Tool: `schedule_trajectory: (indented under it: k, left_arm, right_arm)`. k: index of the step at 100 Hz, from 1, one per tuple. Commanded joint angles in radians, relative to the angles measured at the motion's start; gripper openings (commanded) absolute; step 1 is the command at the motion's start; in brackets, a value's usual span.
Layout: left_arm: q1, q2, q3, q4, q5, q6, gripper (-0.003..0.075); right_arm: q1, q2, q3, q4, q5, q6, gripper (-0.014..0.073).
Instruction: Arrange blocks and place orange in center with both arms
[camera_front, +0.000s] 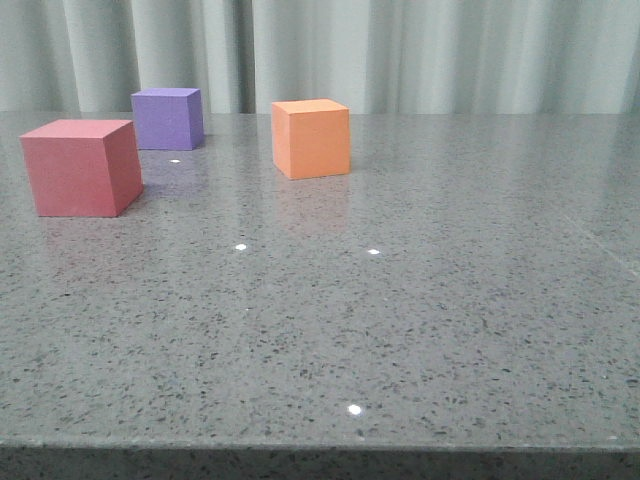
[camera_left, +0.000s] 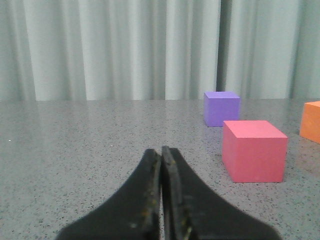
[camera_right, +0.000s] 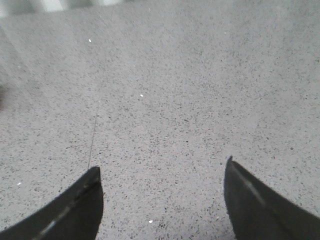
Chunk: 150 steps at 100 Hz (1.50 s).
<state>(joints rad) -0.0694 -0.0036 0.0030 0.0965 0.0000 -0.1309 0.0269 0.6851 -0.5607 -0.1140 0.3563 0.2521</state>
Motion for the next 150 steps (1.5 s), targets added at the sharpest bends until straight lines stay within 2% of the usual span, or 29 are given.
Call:
schedule_trajectory:
  k: [1, 9, 14, 29, 36, 66, 80, 106, 132, 139, 150]
  left_arm:
    - [0.000, -0.037, 0.042, -0.001, -0.082, 0.001, -0.0020]
    - [0.000, -0.037, 0.042, -0.001, -0.082, 0.001, -0.0020]
    - [0.000, -0.037, 0.042, -0.001, -0.082, 0.001, -0.0020]
    - [0.000, -0.037, 0.042, -0.001, -0.082, 0.001, -0.0020]
    - [0.000, -0.037, 0.042, -0.001, -0.082, 0.001, -0.0020]
    - [0.000, -0.037, 0.038, -0.024, -0.119, 0.001, -0.0020]
    - [0.000, -0.034, -0.031, -0.052, -0.122, 0.001, -0.0020]
    - [0.000, 0.140, -0.369, -0.073, 0.181, 0.001, -0.0020]
    - [0.000, 0.476, -0.811, -0.073, 0.629, 0.001, -0.0020]
    - [0.000, 0.551, -0.903, -0.073, 0.695, 0.001, -0.0020]
    - [0.000, 0.635, -0.992, -0.073, 0.719, 0.001, -0.0020]
  right_arm:
    - [-0.003, -0.068, 0.025, 0.001, -0.137, -0.007, 0.0489]
    - [-0.003, -0.124, 0.060, 0.007, -0.155, -0.007, 0.0416]
    - [-0.003, -0.145, 0.072, 0.007, -0.153, -0.007, 0.0342]
    - [-0.003, -0.162, 0.075, 0.007, -0.145, -0.007, 0.0029]
    - [-0.003, -0.162, 0.075, 0.007, -0.141, -0.007, -0.0073]
    - [-0.003, -0.162, 0.075, 0.007, -0.137, -0.007, -0.0068]
    - [-0.003, -0.162, 0.075, 0.007, -0.137, -0.007, -0.0068]
    - [-0.003, -0.162, 0.075, 0.007, -0.137, -0.007, -0.0068]
    - [-0.003, -0.162, 0.075, 0.007, -0.137, -0.007, -0.0068]
    - [-0.003, -0.162, 0.075, 0.007, -0.137, -0.007, -0.0068]
    - [-0.003, -0.162, 0.075, 0.007, -0.137, -0.007, -0.0068]
